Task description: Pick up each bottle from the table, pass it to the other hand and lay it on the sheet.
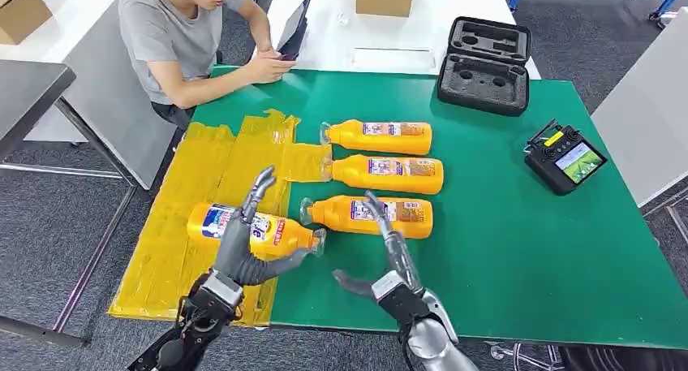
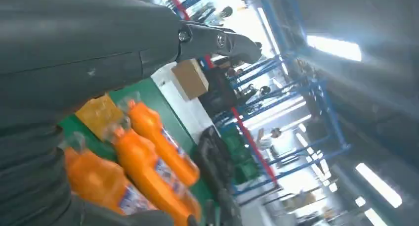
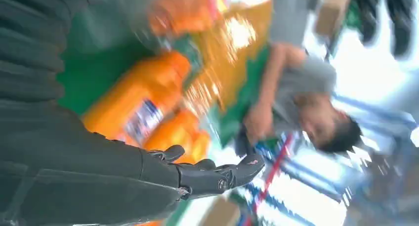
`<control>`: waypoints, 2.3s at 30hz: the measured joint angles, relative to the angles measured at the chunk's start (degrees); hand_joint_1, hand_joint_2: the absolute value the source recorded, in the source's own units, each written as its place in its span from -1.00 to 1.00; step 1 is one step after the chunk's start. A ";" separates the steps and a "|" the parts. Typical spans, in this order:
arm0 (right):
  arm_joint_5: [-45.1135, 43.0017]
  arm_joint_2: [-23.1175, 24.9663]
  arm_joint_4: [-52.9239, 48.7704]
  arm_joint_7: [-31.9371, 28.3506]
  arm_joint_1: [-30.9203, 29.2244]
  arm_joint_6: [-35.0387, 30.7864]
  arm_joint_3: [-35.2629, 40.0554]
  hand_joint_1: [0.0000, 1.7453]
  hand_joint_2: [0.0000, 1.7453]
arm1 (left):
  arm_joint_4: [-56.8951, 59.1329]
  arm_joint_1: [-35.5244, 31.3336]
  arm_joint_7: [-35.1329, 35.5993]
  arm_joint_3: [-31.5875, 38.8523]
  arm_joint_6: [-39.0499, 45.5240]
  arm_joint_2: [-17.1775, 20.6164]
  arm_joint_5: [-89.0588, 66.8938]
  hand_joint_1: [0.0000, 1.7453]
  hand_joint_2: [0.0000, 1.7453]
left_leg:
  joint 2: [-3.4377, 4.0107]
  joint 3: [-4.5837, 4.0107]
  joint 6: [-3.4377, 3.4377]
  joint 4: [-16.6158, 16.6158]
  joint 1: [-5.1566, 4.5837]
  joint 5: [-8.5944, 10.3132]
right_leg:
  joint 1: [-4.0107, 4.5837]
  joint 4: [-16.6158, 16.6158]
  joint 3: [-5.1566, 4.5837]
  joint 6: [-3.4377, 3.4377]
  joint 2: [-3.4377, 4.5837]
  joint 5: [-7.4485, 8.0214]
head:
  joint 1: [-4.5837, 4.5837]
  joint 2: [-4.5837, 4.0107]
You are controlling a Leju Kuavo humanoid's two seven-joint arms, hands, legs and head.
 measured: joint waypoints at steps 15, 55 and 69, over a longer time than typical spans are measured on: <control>2.71 -0.92 -16.32 0.00 4.33 -21.62 0.79 -1.00 1.00 | -1.46 0.57 0.00 -3.30 1.45 -1.29 11.09 -1.00 1.00 | 0.01 -0.06 0.00 0.00 0.00 0.00 | 0.00 0.00 -0.07 0.00 0.02 0.00 | -0.02 0.00; 7.95 -0.81 -27.47 0.00 14.91 -25.09 -12.08 -1.00 1.00 | -1.66 3.00 0.00 -6.34 5.35 -3.82 16.73 -1.00 1.00 | 0.03 -0.13 0.00 0.00 0.00 -0.01 | 0.00 -0.02 -0.13 0.00 0.03 0.00 | 0.00 0.02; 9.51 -1.88 -24.54 0.00 17.52 -25.50 -15.25 -1.00 1.00 | -2.69 3.34 0.00 -6.16 6.45 -3.65 17.02 -1.00 1.00 | 0.03 -0.14 0.00 0.00 0.00 -0.01 | 0.01 -0.02 -0.14 0.00 0.03 0.00 | -0.02 0.00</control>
